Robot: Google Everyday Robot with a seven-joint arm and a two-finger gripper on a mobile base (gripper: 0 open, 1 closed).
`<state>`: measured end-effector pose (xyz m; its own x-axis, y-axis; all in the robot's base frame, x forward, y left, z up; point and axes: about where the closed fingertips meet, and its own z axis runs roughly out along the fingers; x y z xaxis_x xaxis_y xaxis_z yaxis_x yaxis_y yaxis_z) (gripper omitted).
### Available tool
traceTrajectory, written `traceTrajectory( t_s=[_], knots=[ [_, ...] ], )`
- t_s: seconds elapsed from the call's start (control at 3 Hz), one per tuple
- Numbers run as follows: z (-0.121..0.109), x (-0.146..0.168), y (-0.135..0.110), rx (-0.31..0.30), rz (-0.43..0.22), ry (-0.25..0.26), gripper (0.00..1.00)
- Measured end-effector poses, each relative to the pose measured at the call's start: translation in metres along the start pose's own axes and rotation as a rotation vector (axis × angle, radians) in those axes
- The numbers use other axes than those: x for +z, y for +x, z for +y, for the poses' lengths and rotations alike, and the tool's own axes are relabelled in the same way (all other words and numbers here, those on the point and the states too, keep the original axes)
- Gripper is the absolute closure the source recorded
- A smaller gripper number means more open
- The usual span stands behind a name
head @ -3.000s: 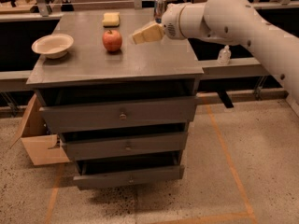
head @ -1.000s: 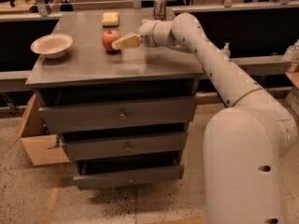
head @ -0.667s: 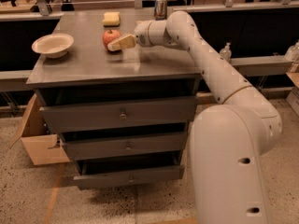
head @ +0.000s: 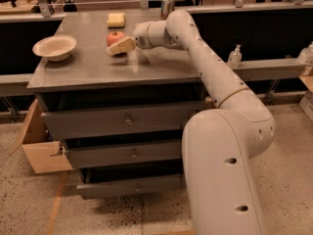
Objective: Pick apple
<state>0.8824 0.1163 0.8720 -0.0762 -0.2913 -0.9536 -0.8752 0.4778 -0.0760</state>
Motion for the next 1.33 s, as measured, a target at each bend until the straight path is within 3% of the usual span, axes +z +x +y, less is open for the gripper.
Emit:
traceTrajectory(
  t_s=[0.33, 1.0, 1.33],
  knots=[
    [0.008, 0.015, -0.003, -0.012, 0.002, -0.031, 0.18],
    [0.027, 0.030, -0.008, -0.034, 0.009, -0.106, 0.64],
    [0.032, 0.019, -0.033, -0.041, 0.014, -0.106, 0.88]
  ],
)
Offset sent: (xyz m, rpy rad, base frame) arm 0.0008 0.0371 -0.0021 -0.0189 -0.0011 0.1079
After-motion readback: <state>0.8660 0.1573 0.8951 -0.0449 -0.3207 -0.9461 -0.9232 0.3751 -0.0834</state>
